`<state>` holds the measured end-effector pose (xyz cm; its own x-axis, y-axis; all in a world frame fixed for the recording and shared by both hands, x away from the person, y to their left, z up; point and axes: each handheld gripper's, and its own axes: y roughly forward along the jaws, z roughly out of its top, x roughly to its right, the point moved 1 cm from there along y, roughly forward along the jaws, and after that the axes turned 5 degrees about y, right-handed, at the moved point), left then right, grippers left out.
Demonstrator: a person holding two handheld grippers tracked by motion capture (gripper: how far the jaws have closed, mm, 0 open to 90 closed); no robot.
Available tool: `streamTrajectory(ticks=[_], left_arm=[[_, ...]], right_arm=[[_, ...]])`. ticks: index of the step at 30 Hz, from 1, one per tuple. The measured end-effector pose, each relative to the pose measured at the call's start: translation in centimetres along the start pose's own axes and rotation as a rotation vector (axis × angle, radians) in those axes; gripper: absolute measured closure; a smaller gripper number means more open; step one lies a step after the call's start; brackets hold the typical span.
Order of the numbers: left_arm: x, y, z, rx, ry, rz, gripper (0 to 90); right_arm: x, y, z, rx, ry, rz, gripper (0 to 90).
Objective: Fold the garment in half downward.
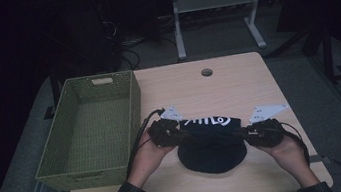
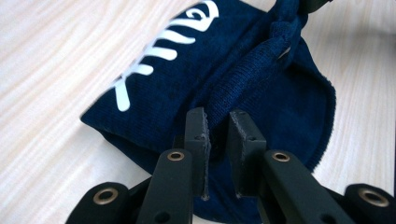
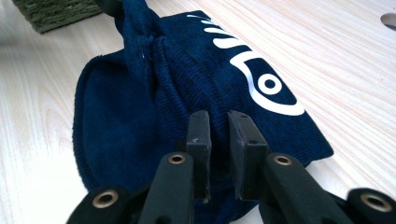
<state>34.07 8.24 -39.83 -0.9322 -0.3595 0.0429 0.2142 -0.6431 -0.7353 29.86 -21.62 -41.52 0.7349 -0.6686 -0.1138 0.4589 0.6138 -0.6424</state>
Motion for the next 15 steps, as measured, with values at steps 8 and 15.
streamTrajectory(ticks=[8,15], left_arm=[[1.3,0.0,-1.1,-0.025,-0.001,-0.023,76.8],[2.9,0.4,-2.2,-0.054,0.011,-0.034,76.8]], right_arm=[[-1.2,-0.4,-1.7,0.01,-0.003,0.042,74.5],[-2.5,-0.3,-3.4,-0.01,-0.01,0.093,72.2]])
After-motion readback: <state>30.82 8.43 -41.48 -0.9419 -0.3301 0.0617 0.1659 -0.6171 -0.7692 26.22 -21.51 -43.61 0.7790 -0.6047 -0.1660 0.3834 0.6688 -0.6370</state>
